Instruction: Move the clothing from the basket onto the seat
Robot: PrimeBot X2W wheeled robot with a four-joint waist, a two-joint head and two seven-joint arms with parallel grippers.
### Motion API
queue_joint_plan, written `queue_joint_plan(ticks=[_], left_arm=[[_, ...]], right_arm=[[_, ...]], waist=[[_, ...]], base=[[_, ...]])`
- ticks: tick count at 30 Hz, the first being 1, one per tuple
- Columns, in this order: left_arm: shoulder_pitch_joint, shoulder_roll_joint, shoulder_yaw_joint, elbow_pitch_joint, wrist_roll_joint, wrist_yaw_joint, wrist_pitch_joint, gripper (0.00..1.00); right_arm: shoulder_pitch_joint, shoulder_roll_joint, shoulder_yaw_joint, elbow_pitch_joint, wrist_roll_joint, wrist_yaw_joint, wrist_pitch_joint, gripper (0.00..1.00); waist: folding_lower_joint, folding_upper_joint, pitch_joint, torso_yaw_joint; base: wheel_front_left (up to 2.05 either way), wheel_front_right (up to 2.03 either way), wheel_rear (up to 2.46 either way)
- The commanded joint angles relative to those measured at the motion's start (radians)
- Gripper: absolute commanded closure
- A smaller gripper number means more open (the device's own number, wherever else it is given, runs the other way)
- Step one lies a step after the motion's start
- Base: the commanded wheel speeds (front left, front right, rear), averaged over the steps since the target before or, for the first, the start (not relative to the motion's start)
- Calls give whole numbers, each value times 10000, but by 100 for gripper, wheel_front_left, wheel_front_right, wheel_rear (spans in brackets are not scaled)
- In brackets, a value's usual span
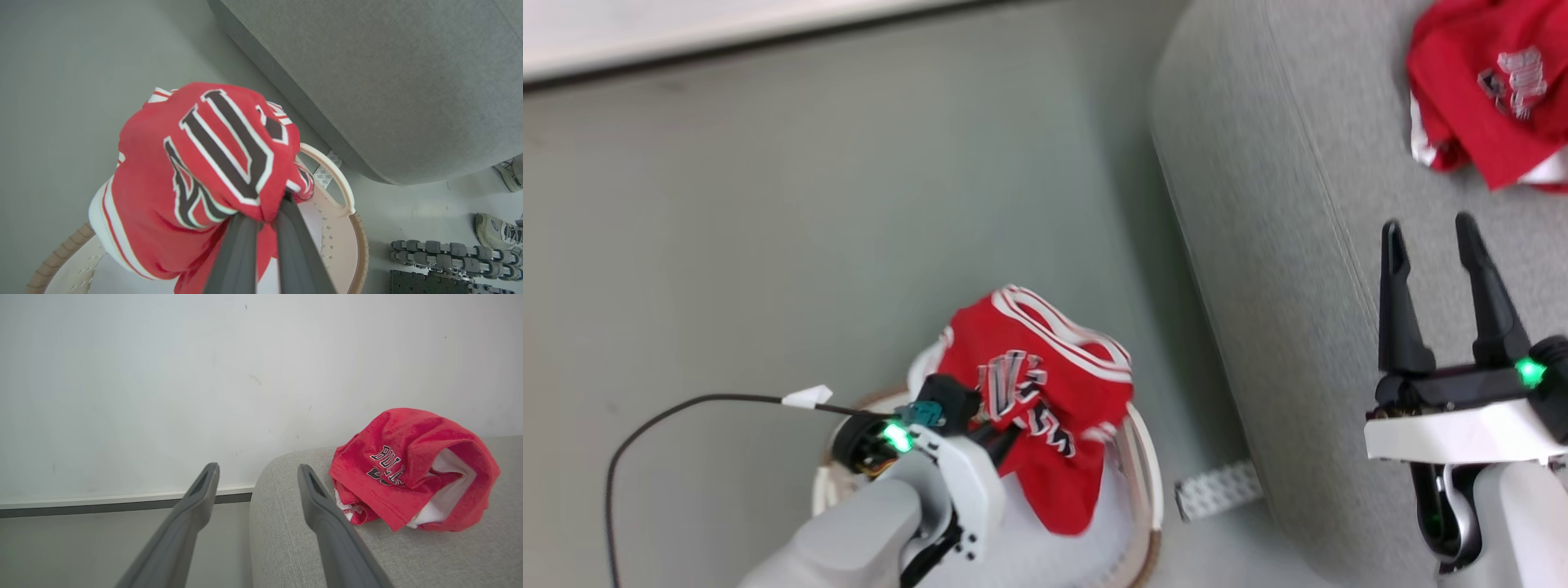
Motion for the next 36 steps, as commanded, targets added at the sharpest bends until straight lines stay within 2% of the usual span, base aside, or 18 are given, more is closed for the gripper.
queue_joint_plan(ticks=[1,10,19,29,36], left_arm=[[73,-17,70,-107,1,10,-32,100],[1135,-170,1932,-1952,1180,10,-25,100],[1841,-246,3246,-3139,1894,10,-27,100],[1844,13,4685,-4477,2602,28,-28,100],[1444,329,5327,-5314,2771,296,-28,100]], right_arm=[[142,-20,-36,53,-63,-24,-27,0],[804,-178,-170,421,-289,-24,-27,0],[1388,-623,138,507,45,-23,-27,0],[2057,-789,780,560,350,-25,-27,0],[2260,-768,1423,649,530,-25,-27,0]], waist=[[1,0,-697,493],[1,0,-2567,1401],[1,0,-3848,1951],[1,0,-4797,2326],[1,0,-5058,2440]], base=[[0,0,0],[0,0,0],[0,0,0],[0,0,0],[0,0,0]])
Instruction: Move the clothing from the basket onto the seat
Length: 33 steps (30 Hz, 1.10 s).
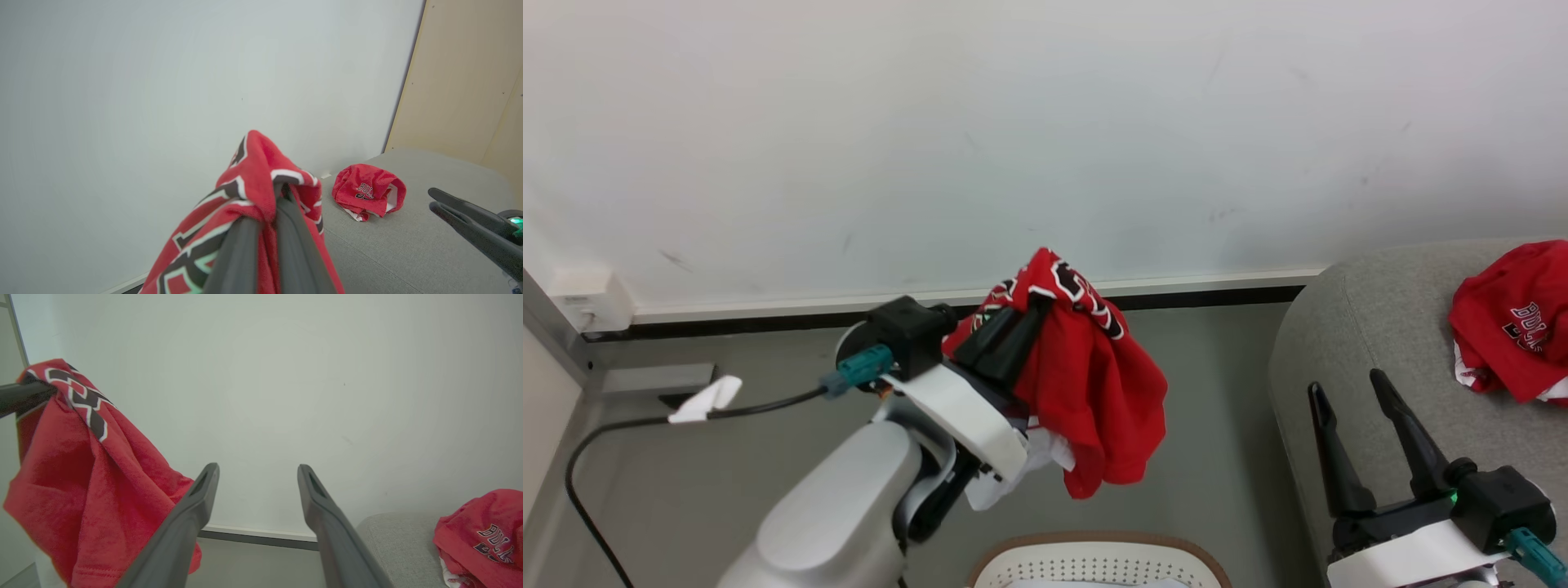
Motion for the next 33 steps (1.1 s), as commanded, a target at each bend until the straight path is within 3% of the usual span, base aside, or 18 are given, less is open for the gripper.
queue_joint_plan(ticks=[1,15,26,33], left_arm=[[-136,97,101,-122,67,78,-2,100],[-85,610,577,-1214,-167,616,188,100],[199,390,400,-1029,-296,621,139,100],[269,144,238,-804,-342,556,120,100]], right_arm=[[165,-3,33,34,66,-23,-27,0],[-262,161,912,-21,256,-23,-27,0],[-927,-78,3704,375,501,-23,-27,0],[-1442,153,4746,1058,863,-23,-25,0]], waist=[[2,0,-40,23],[2,0,58,-30],[2,0,54,91],[2,0,-16,339]], base=[[0,0,0],[0,0,0],[0,0,0],[0,0,0]])
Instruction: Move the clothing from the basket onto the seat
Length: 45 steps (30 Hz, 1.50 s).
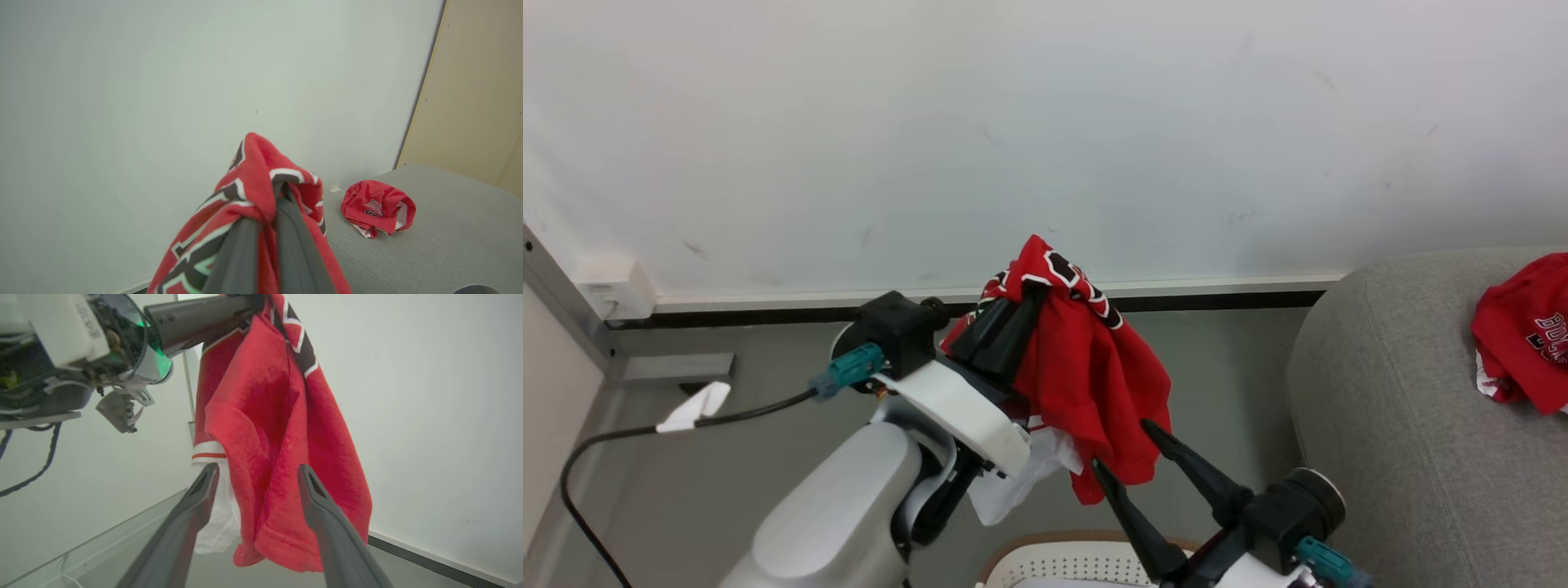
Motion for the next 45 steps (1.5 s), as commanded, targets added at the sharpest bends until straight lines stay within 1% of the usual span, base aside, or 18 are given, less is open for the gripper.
queue_joint_plan(ticks=[1,9,16,21,22,23,38,45], left_arm=[[137,-70,-36,63,-80,-32,-31,100],[113,-493,-467,151,-13,-153,-1,100],[144,-831,-899,169,22,-317,74,100],[142,-937,-1060,165,-9,-356,99,100],[148,-955,-1078,166,-26,-358,101,100],[157,-957,-1080,169,-41,-347,98,100],[153,-778,-1055,176,-130,-209,79,100],[214,-677,-1097,179,-191,-166,167,100]], right_arm=[[-180,-19,107,235,22,-23,-25,0],[-883,357,-183,1956,-41,-23,-25,0],[-1382,469,50,3191,308,-23,-25,0],[-1625,503,184,3439,675,-23,-25,0],[-1653,503,181,3484,719,-23,-25,62],[-1678,506,130,3474,808,-23,-25,100],[-1475,539,72,3208,1031,-23,-25,100],[-1276,536,-88,3066,962,-23,-25,100]], waist=[[0,-1,-14,95],[0,-1,-73,684],[0,-1,-164,1256],[0,-1,-206,1484],[0,-1,-214,1521],[0,-1,-217,1547],[0,-1,-171,1601],[0,-1,-153,1470]], base=[[0,0,0],[0,0,0],[0,0,0],[0,0,0],[0,0,0],[0,0,0],[0,0,0],[0,0,0]])
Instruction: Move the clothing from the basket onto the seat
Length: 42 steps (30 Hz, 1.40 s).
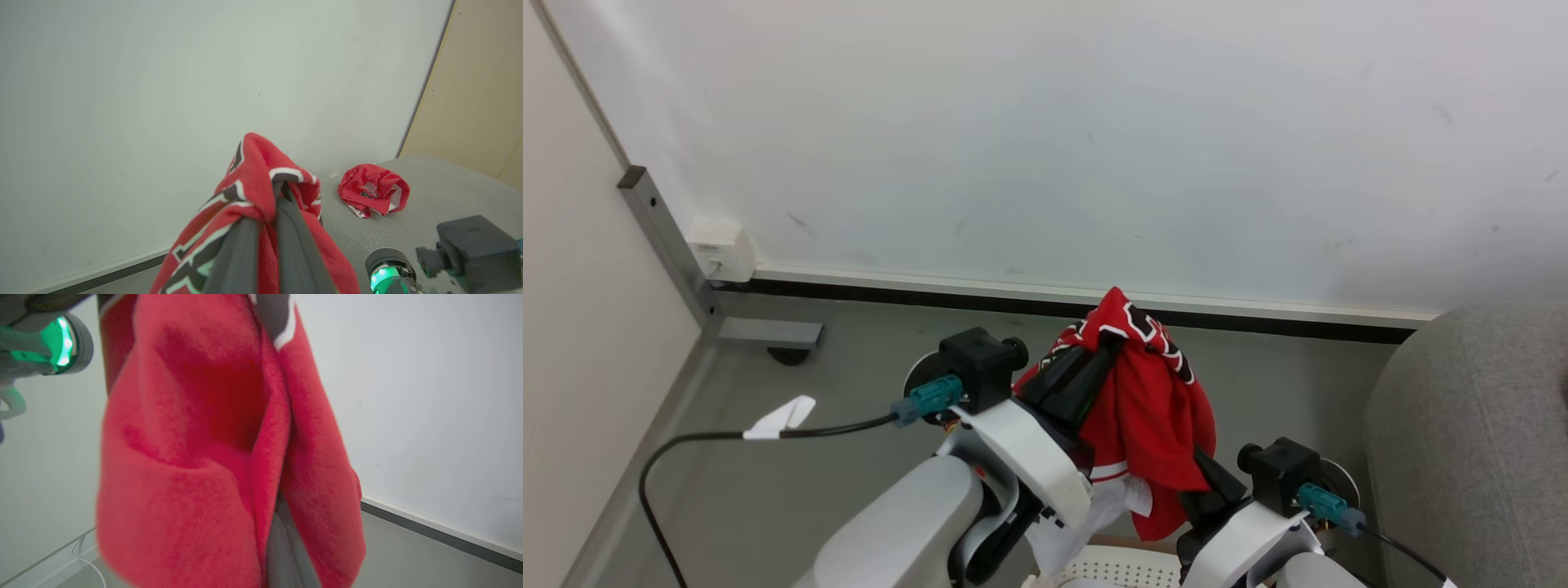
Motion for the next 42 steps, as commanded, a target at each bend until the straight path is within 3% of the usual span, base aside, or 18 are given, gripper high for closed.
queue_joint_plan(ticks=[1,7,8,9,10,19,26,34,42], left_arm=[[153,62,-25,-12,-111,24,8,100],[242,162,-105,-61,-115,72,98,100],[264,198,-145,-57,-78,64,151,61],[293,229,-196,-69,-38,53,169,11],[344,260,-255,-97,-19,24,182,0],[958,509,-500,-231,-52,45,76,0],[991,749,-345,-580,214,162,-154,0],[1131,992,-49,-903,654,164,-321,0],[1369,1054,127,-968,956,23,-336,0]], right_arm=[[84,-4,-69,-42,-63,-23,-27,100],[196,-4,-363,-414,-65,-23,-27,100],[196,-7,-464,-512,-111,-23,-27,100],[209,-11,-575,-607,-139,-23,-28,100],[229,-21,-724,-700,-190,-23,-29,100],[533,-435,-2592,-1593,-583,-23,-29,100],[553,-756,-3730,-2480,-1033,-23,-27,100],[918,-1099,-4715,-3822,-1460,-23,-27,100],[1544,-1042,-5274,-4828,-1568,-23,-27,100]], waist=[[0,0,0,-46],[0,0,18,-424],[0,0,24,-512],[0,0,35,-606],[0,0,49,-707],[0,0,327,-1895],[0,0,837,-3223],[0,0,1185,-4688],[0,0,1292,-5589]], base=[[0,0,0],[0,0,0],[0,0,0],[0,0,0],[0,0,0],[0,0,0],[0,0,0],[0,0,0],[0,0,0]])
